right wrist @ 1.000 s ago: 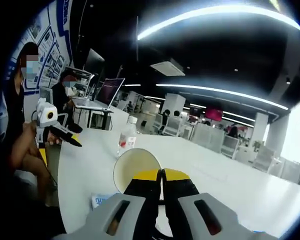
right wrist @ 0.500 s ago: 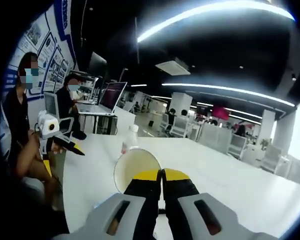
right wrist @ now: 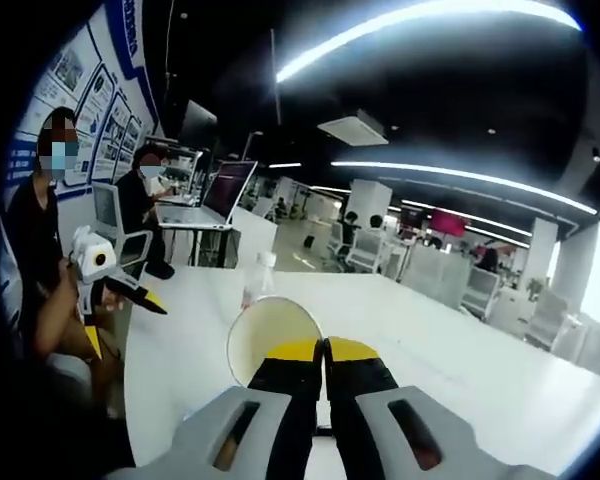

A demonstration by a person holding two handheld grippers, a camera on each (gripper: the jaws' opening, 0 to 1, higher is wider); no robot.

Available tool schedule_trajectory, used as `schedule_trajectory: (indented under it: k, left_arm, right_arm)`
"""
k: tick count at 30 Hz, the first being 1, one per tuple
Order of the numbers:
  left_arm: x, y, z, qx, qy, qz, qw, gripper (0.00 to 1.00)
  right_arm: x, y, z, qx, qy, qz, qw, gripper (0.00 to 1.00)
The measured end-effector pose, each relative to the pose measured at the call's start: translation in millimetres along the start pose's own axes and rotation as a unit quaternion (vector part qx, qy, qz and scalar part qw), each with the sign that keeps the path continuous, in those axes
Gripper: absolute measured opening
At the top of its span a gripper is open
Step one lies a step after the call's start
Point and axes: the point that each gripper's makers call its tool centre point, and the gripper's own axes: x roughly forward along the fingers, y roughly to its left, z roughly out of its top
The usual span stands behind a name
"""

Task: Arrange the tabletop items into an orderly group along one side of the table until the central work area is clear of visible clutter.

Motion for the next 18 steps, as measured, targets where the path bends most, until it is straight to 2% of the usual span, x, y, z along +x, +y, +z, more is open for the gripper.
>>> schedule_trajectory:
  k: [8, 18]
  left_arm:
    - [-1, 1.2, -0.1, -0.002, -0.003, 0.001, 1.0, 0.96]
    - [-2, 3.5, -3.8, -0.004, -0.001, 0.003, 1.0, 0.96]
  right_arm:
    - [16, 4, 3.7, 0.002, 0.017, 0.025, 0.9995, 0.0]
    - [26, 3, 9.2, -0.001, 0.022, 0.033, 0.9992, 0.0]
